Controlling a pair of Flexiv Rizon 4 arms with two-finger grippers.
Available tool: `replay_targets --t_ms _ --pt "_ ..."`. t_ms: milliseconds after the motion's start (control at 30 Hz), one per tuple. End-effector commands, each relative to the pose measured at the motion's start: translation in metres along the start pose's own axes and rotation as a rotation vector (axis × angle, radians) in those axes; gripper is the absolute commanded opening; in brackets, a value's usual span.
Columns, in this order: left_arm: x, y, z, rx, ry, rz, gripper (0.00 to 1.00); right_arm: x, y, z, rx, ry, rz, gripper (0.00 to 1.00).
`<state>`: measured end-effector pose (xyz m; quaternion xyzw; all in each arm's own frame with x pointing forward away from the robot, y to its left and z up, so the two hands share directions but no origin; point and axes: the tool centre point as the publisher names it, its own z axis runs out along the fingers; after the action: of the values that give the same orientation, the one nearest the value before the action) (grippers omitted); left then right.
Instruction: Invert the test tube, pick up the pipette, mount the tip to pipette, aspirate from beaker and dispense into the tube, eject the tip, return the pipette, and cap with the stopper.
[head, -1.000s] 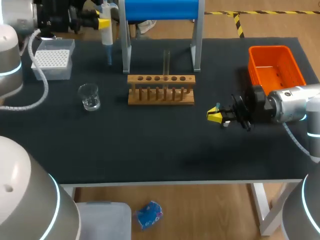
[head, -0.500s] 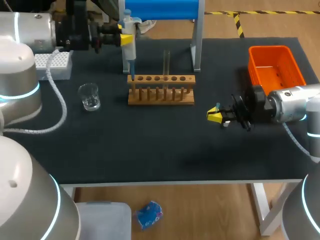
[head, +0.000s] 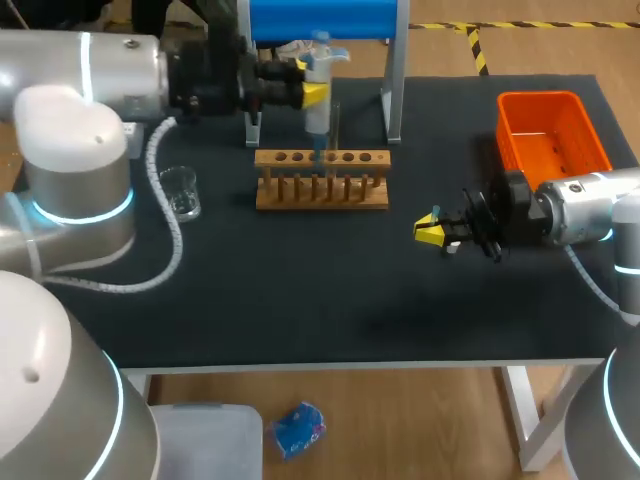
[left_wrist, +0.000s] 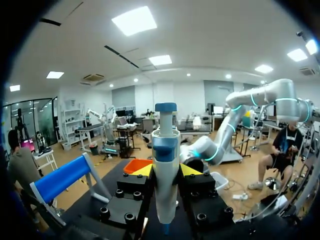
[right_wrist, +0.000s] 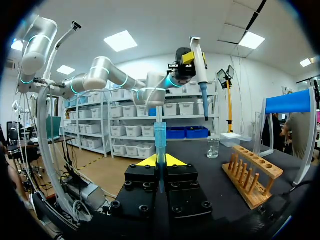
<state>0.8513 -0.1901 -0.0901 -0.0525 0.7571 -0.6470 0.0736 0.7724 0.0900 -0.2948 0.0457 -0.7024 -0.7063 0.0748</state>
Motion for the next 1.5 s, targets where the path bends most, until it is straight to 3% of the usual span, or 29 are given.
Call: replay_targets --t_ms 33,333,500,1467,1500 --pt "0.003 -0.005 0.021 -0.002 -0.009 0.0 0.0 0.001 0.0 -0.001 0.0 -0.001 -0.001 0.0" --pt "0.015 -0.025 0.038 -0.03 -0.028 0.024 0.0 0.001 0.0 -0.001 0.0 -0.001 -0.001 0.0" --pt "0.019 -0.03 0.045 0.004 -0.005 -0.01 0.0 0.001 0.0 -0.001 0.0 -0.001 -0.001 0.0" --pt "0.02 -0.027 0.047 0.004 -0.012 -0.035 0.0 0.001 0.0 -0.001 0.0 -0.001 -0.001 0.0" --pt "0.02 -0.027 0.047 0.004 -0.012 -0.035 0.0 -0.006 0.0 0.003 0.006 0.001 0.0 0.0"
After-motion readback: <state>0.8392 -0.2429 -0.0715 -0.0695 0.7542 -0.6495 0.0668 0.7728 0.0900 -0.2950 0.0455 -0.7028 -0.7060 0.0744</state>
